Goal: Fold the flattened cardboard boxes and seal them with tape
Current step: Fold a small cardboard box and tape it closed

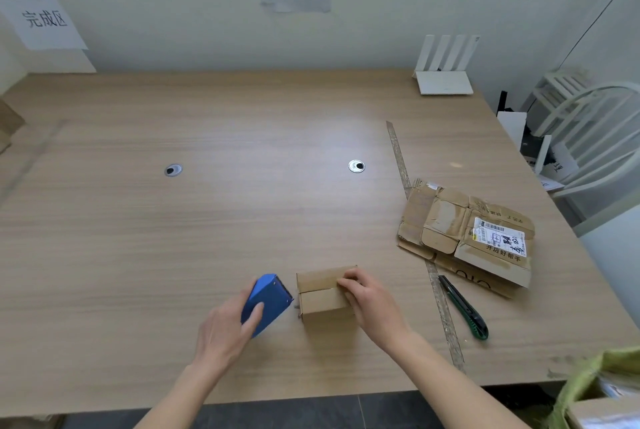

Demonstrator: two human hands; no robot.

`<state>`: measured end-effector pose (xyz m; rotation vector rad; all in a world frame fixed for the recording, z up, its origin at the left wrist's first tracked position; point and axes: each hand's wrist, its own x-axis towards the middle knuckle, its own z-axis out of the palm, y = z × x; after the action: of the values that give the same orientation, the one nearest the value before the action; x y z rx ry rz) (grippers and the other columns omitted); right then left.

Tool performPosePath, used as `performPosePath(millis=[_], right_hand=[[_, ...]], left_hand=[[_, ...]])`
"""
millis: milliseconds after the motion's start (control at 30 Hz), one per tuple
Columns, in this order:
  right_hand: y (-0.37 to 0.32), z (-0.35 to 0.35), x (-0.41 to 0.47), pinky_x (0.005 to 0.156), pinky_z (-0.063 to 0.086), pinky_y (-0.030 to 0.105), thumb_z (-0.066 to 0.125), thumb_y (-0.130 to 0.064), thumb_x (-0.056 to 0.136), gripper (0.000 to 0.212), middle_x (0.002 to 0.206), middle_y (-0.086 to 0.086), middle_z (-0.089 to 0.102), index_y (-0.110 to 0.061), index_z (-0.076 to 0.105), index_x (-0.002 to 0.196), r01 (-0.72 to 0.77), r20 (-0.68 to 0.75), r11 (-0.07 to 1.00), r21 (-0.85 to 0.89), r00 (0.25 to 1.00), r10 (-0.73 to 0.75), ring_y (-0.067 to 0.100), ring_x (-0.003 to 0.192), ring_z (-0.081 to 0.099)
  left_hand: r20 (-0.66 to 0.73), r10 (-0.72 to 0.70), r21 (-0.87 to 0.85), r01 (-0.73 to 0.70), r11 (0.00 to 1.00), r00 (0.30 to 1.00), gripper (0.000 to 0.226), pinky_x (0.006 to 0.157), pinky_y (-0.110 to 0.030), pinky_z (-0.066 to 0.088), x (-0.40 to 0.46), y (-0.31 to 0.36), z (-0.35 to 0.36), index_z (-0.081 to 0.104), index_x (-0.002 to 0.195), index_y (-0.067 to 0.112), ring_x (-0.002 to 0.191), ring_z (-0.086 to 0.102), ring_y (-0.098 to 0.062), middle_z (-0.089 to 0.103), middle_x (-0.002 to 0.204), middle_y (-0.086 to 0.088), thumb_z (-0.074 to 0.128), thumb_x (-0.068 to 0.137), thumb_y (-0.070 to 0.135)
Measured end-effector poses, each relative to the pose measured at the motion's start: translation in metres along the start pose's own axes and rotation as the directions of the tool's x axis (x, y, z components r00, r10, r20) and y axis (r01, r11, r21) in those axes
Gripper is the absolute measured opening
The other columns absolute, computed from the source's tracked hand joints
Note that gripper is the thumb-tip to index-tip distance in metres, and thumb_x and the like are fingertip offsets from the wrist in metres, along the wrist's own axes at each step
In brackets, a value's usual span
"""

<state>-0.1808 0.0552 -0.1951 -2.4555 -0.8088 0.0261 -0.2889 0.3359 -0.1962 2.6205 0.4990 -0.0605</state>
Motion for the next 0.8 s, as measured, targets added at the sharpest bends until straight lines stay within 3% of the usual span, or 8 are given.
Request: performPosePath(millis=[100, 233, 367, 433, 500, 633, 700, 800], right_hand=[[-0.007, -0.015, 0.006, 0.093, 0.049, 0.023, 0.057, -0.005, 0.093, 0.037, 0.119, -0.010, 0.061, -0.023, 0.064, 0.124, -0.136, 0.075, 0.978, 0.160, 0.989, 0.125, 0.010, 0.108, 0.061], [-0.018, -0.027, 0.010, 0.099, 0.050, 0.032, 0.053, -0.025, 0.089, 0.043, 0.123, -0.017, 0.057, -0.041, 0.057, 0.128, -0.288, 0.246, 0.937, 0.196, 0.940, 0.237, 0.005, 0.113, 0.058], [-0.028, -0.046, 0.014, 0.105, 0.046, 0.033, 0.051, -0.050, 0.096, 0.035, 0.124, -0.015, 0.060, -0.050, 0.057, 0.130, -0.455, 0.363, 0.784, 0.422, 0.877, 0.314, 0.001, 0.118, 0.056], [-0.032, -0.055, 0.013, 0.102, 0.046, 0.025, 0.053, -0.055, 0.098, 0.031, 0.128, -0.016, 0.061, -0.052, 0.057, 0.129, -0.516, 0.434, 0.668, 0.537, 0.848, 0.306, -0.002, 0.122, 0.054], [-0.034, -0.059, 0.012, 0.098, 0.045, 0.015, 0.055, -0.048, 0.101, 0.031, 0.130, -0.016, 0.063, -0.040, 0.063, 0.130, -0.516, 0.458, 0.588, 0.623, 0.850, 0.260, -0.005, 0.121, 0.056], [-0.030, -0.056, 0.008, 0.100, 0.048, 0.019, 0.060, -0.025, 0.103, 0.022, 0.124, -0.007, 0.070, -0.017, 0.071, 0.120, -0.472, 0.397, 0.487, 0.735, 0.882, 0.256, 0.002, 0.119, 0.062], [-0.027, -0.052, 0.005, 0.101, 0.051, 0.025, 0.064, -0.022, 0.099, 0.015, 0.117, -0.003, 0.074, -0.014, 0.074, 0.109, -0.477, 0.370, 0.474, 0.740, 0.877, 0.306, 0.007, 0.116, 0.066], [-0.028, -0.047, 0.007, 0.094, 0.054, 0.028, 0.070, -0.025, 0.094, 0.009, 0.100, -0.005, 0.077, -0.024, 0.075, 0.086, -0.522, 0.338, 0.527, 0.671, 0.847, 0.410, 0.005, 0.100, 0.070]], left_hand=[[-0.032, 0.061, -0.134, -0.065, 0.989, 0.998, 0.050, 0.064, -0.026, 0.050, 0.003, 0.017, -0.040, 0.039, 0.136, 0.060, 0.081, 0.061, -0.001, 0.065, 0.097, 0.026, 0.055, 0.090, 0.061], [0.000, 0.180, -0.208, -0.176, 0.962, 0.984, 0.048, 0.072, -0.026, 0.051, 0.010, 0.052, -0.070, 0.046, 0.129, 0.065, 0.091, 0.062, 0.003, 0.061, 0.107, 0.040, 0.056, 0.082, 0.067], [0.075, 0.287, -0.181, -0.270, 0.946, 0.955, 0.046, 0.077, -0.022, 0.049, 0.012, 0.085, -0.079, 0.045, 0.126, 0.067, 0.097, 0.059, 0.007, 0.058, 0.112, 0.043, 0.052, 0.081, 0.070], [0.123, 0.329, -0.137, -0.312, 0.940, 0.936, 0.045, 0.079, -0.021, 0.049, 0.012, 0.094, -0.079, 0.042, 0.129, 0.067, 0.098, 0.058, 0.007, 0.058, 0.113, 0.041, 0.053, 0.086, 0.067], [0.146, 0.348, -0.121, -0.333, 0.935, 0.926, 0.045, 0.077, -0.019, 0.048, 0.014, 0.102, -0.078, 0.041, 0.131, 0.066, 0.096, 0.057, 0.008, 0.059, 0.113, 0.040, 0.053, 0.087, 0.066], [0.184, 0.359, -0.070, -0.352, 0.933, 0.915, 0.044, 0.071, -0.013, 0.042, 0.016, 0.114, -0.079, 0.042, 0.132, 0.064, 0.092, 0.052, 0.016, 0.057, 0.109, 0.044, 0.053, 0.089, 0.065], [0.199, 0.355, -0.049, -0.352, 0.935, 0.913, 0.045, 0.071, -0.012, 0.042, 0.017, 0.116, -0.077, 0.042, 0.133, 0.063, 0.092, 0.052, 0.016, 0.057, 0.111, 0.044, 0.052, 0.089, 0.066], [0.225, 0.345, -0.012, -0.351, 0.936, 0.911, 0.046, 0.072, -0.014, 0.044, 0.016, 0.117, -0.073, 0.040, 0.134, 0.064, 0.092, 0.055, 0.009, 0.060, 0.113, 0.039, 0.048, 0.089, 0.069]])
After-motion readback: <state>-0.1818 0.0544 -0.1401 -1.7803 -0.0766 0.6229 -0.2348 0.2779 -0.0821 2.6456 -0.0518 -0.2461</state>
